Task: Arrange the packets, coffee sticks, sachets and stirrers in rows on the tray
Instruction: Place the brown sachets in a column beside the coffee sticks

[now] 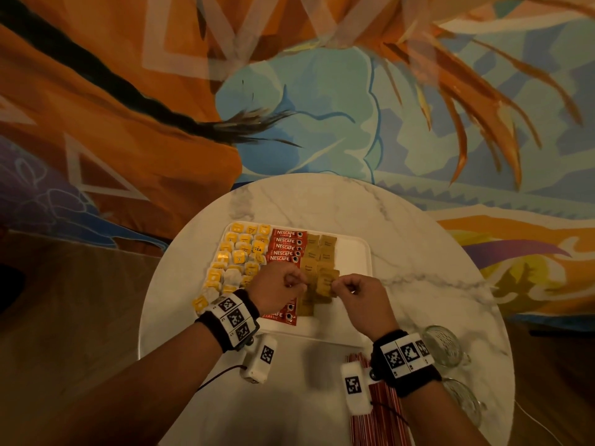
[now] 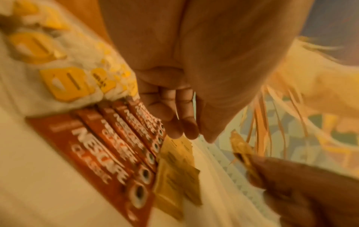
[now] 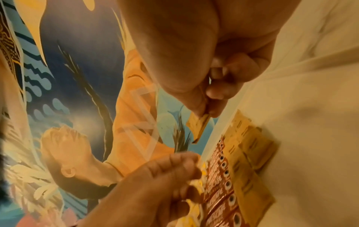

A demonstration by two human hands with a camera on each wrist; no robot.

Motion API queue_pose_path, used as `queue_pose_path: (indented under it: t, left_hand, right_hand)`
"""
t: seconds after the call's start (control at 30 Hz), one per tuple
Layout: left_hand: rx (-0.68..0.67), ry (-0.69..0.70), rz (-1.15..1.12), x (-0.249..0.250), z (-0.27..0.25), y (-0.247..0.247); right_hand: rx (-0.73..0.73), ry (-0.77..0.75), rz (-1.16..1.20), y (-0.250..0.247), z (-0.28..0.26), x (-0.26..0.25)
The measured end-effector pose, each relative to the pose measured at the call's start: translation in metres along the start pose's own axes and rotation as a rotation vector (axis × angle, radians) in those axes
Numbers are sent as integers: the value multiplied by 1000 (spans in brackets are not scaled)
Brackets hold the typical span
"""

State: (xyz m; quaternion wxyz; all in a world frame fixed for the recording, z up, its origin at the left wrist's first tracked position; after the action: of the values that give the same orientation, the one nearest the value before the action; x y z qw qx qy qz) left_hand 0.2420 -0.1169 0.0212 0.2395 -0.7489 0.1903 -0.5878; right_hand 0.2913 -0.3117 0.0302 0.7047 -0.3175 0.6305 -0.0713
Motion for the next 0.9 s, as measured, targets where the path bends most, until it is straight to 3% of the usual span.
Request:
queue_pose_path:
  t: [0.33,0.6,0.9]
  left_hand:
    - [-198,64,498,-13,-13,37]
    - [-197,51,496,-15,-11,37]
    - [-183,86,458,-10,-18,33]
  right_hand:
    - [-252,111,-370,29,-9,32]
    - [-235,179,-493,32,-8,33]
    - [-153,174,-359,0,-27,24]
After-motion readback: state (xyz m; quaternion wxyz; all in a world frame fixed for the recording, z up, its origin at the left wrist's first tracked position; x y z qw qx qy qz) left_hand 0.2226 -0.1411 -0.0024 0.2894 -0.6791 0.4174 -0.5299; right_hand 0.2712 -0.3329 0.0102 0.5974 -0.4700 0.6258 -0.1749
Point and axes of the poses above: each hand's wrist, its own z-axis towards the middle knuckle, its own y-axis out of the palm, x = y × z, the point moved 8 cm from there along z, towards the middle knuckle, and after that the axes turned 6 degrees about -y, right-handed, at the moved point
